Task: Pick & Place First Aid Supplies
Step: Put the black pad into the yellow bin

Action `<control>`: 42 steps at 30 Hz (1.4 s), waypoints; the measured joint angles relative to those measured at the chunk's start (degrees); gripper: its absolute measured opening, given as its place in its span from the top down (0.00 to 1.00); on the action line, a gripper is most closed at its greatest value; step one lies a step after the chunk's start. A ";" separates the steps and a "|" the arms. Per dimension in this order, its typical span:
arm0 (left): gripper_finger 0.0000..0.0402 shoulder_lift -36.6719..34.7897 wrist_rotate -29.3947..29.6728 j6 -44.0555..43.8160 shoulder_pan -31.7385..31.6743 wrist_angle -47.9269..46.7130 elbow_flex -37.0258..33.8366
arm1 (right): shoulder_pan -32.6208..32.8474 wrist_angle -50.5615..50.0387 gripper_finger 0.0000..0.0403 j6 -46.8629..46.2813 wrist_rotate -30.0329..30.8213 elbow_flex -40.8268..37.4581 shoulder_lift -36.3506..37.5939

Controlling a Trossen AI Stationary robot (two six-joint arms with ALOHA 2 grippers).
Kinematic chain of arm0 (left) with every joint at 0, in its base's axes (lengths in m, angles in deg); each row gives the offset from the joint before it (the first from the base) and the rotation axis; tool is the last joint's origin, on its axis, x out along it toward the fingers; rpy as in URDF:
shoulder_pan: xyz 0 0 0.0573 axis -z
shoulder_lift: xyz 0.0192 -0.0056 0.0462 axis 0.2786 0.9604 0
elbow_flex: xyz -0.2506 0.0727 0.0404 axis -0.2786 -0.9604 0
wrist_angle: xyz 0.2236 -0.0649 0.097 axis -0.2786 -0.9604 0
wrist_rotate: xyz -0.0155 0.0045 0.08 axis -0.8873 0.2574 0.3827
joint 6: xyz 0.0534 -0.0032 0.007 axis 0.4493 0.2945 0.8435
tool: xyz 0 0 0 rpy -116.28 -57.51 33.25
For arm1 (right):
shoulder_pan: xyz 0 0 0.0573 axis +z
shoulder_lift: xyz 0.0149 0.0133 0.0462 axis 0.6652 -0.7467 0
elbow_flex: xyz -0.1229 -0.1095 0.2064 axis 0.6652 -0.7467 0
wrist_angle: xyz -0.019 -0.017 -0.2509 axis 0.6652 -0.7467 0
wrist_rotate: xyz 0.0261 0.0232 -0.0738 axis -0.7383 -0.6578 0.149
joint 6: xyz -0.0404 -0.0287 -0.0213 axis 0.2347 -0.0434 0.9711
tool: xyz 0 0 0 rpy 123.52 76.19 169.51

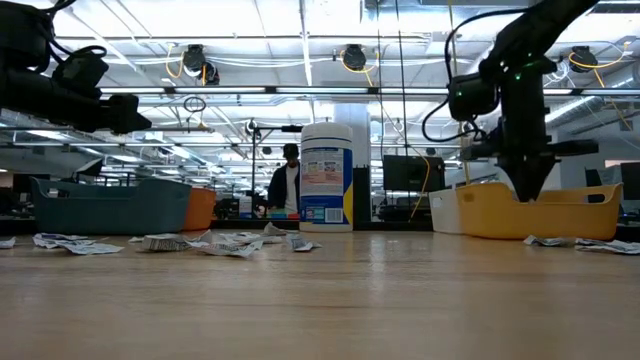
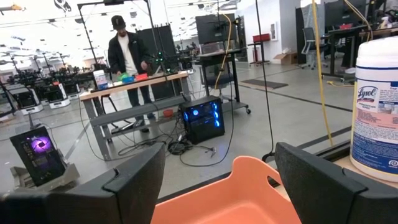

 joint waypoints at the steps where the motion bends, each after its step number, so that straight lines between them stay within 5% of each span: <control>1: 0.23 -0.02 0.02 0.00 0.01 0.00 -0.02 | 0.00 0.56 0.98 -0.04 0.85 -0.18 -0.30; 6: 0.23 -0.01 0.01 0.00 0.00 0.00 0.00 | -0.02 1.20 0.91 -0.76 1.21 -0.32 -1.01; 18: 0.23 0.00 0.00 0.00 0.01 0.00 -0.01 | -0.31 -2.98 0.50 -1.72 -2.46 0.51 2.04; 33: 0.23 0.01 0.00 0.00 0.00 0.00 0.00 | 5.28 -10.57 0.52 -5.78 -9.13 0.55 10.97; 42: 0.23 0.01 -0.01 0.00 0.00 0.00 -0.01 | 19.15 -10.75 0.52 -17.00 -9.18 0.55 11.06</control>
